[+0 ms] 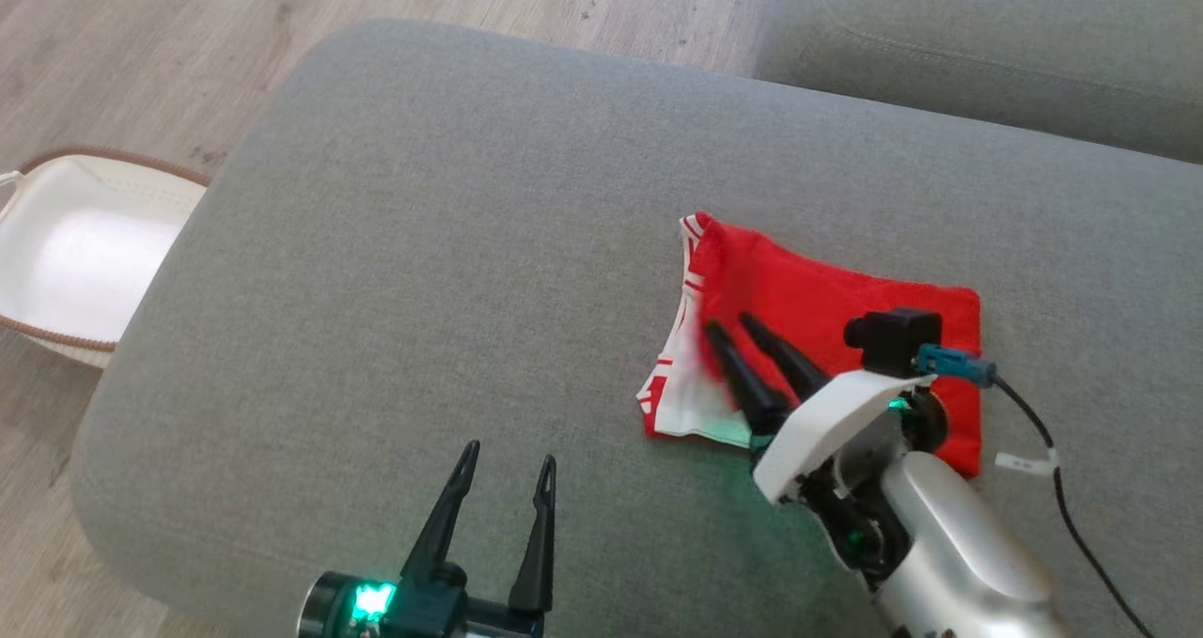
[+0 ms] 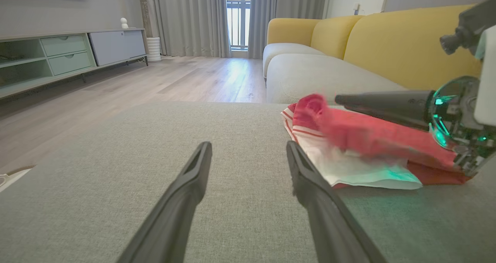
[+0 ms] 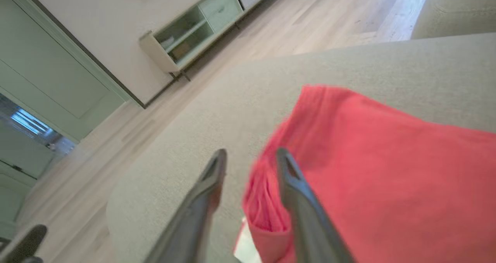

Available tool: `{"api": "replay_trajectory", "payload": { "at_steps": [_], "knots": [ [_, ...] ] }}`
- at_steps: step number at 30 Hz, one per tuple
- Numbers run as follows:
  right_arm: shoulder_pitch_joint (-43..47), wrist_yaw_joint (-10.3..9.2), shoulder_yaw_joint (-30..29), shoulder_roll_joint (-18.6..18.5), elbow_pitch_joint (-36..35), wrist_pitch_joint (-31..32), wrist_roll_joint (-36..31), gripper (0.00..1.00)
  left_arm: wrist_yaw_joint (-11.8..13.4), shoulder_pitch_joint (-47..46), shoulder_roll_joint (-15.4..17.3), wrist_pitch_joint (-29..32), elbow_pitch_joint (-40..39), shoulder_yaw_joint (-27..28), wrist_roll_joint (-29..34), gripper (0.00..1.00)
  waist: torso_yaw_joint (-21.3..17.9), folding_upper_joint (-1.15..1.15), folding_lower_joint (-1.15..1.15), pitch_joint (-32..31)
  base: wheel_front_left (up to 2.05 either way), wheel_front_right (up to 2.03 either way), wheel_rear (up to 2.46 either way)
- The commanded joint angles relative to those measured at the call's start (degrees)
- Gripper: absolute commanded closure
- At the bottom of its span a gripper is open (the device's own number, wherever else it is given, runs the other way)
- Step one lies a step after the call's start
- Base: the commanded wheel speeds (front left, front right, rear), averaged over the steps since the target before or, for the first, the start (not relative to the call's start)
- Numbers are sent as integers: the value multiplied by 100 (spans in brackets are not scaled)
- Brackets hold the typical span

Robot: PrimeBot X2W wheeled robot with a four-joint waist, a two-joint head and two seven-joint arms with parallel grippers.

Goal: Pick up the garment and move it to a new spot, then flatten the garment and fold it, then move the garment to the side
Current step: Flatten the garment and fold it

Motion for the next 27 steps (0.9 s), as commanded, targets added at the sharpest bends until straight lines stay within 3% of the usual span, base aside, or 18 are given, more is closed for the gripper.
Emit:
{"api": "replay_trajectory", "payload": {
  "at_steps": [1,5,9,18,27],
  "knots": [
    [-337,-5,177,123,-238,-167,135,0,2,-127,-91,-56,-140,154,54,0,-16,0,0,-20,0,0,0],
    [-370,-5,337,125,-408,-708,470,0,45,-94,-94,-56,-193,254,85,0,-176,0,0,-113,0,0,0],
    [-319,-5,214,79,-543,-1207,371,0,79,-36,-90,-56,-279,370,141,0,-544,0,0,-292,0,0,0],
    [273,-5,-428,-665,-590,-1859,-149,0,186,171,-87,-56,-363,693,31,0,-1324,0,0,-609,0,0,0],
    [1258,-5,-974,-1054,-1071,-2052,-684,0,292,350,-108,-56,-380,984,-265,0,-1768,0,0,-817,0,0,0]
  ]
}}
